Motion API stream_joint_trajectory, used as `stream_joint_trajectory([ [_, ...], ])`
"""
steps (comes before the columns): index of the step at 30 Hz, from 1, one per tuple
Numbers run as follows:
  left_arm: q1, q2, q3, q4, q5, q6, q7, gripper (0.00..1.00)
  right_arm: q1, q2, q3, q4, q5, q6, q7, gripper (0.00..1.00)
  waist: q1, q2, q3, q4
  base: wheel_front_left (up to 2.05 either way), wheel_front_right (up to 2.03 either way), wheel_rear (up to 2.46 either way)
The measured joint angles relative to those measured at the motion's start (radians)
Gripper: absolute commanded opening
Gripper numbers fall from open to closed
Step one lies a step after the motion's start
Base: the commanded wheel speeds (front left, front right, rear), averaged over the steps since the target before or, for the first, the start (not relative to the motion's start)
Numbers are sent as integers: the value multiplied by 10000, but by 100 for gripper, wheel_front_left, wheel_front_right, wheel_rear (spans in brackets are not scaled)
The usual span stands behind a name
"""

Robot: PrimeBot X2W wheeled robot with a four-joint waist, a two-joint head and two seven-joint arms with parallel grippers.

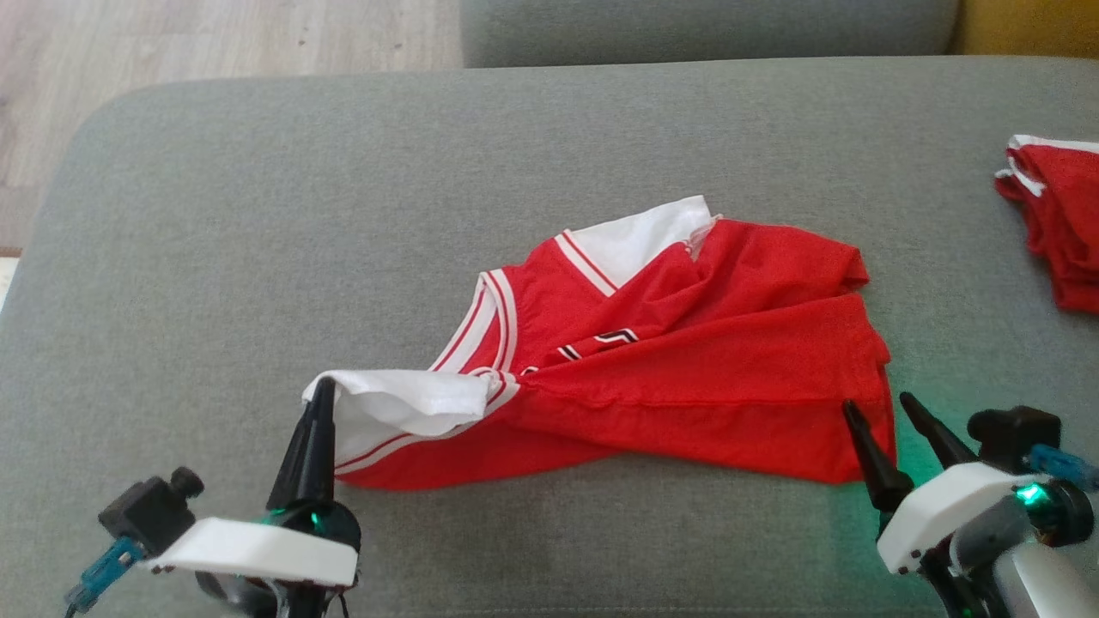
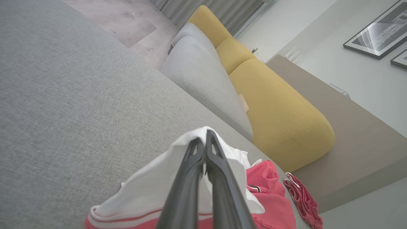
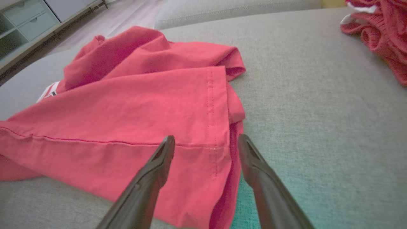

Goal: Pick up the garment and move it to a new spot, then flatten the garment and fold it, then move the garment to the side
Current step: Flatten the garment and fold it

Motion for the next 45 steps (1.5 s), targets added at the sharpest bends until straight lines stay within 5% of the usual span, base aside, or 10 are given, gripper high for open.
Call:
stream_joint_trajectory([
  [13, -157, 2, -123, 109, 56, -10, -98, 0, -589, -293, 470, 1210, 397, 0, 362, 100, 0, 0, 69, 338, 0, 0, 0],
  [15, -161, 2, -150, 138, 58, -12, -98, 0, -632, -316, 575, 1239, 451, 0, 282, 49, 0, 0, 88, 351, 0, 0, 0],
  [16, -165, 2, -159, 155, 58, -12, -98, 0, -650, -332, 619, 1267, 451, 0, 221, 35, 0, 0, 95, 354, 0, 0, 0],
  [19, -183, 2, -180, 174, 58, -12, -98, 0, -704, -357, 663, 1312, 451, 0, 79, 13, 0, 0, 102, 349, 0, 0, 0],
  [22, -210, 4, -184, 190, 58, -12, -100, 0, -855, -410, 702, 1379, 445, 0, -29, 18, 0, 0, 92, 325, 0, 0, 0],
  [23, -210, 6, -184, 203, 58, -12, -100, 0, -890, -424, 734, 1394, 431, 0, -38, 4, 0, 0, 82, 313, 0, 0, 0],
  [24, -210, 6, -184, 209, 58, -12, -100, 0, -920, -439, 765, 1409, 403, 0, -54, 0, 0, 0, 75, 301, 0, 0, 0],
  [37, -595, 196, 56, -700, -203, -54, -153, 0, -1181, -761, 171, 50, 506, 0, -976, 0, 0, 0, -224, 67, 0, 0, 0],
  [45, -4690, 861, 215, -1415, -1066, -52, 1662, 0, -4261, -1776, 0, -1475, 1166, 0, 65, 0, 0, 0, 41, -250, 0, 0, 0],
])
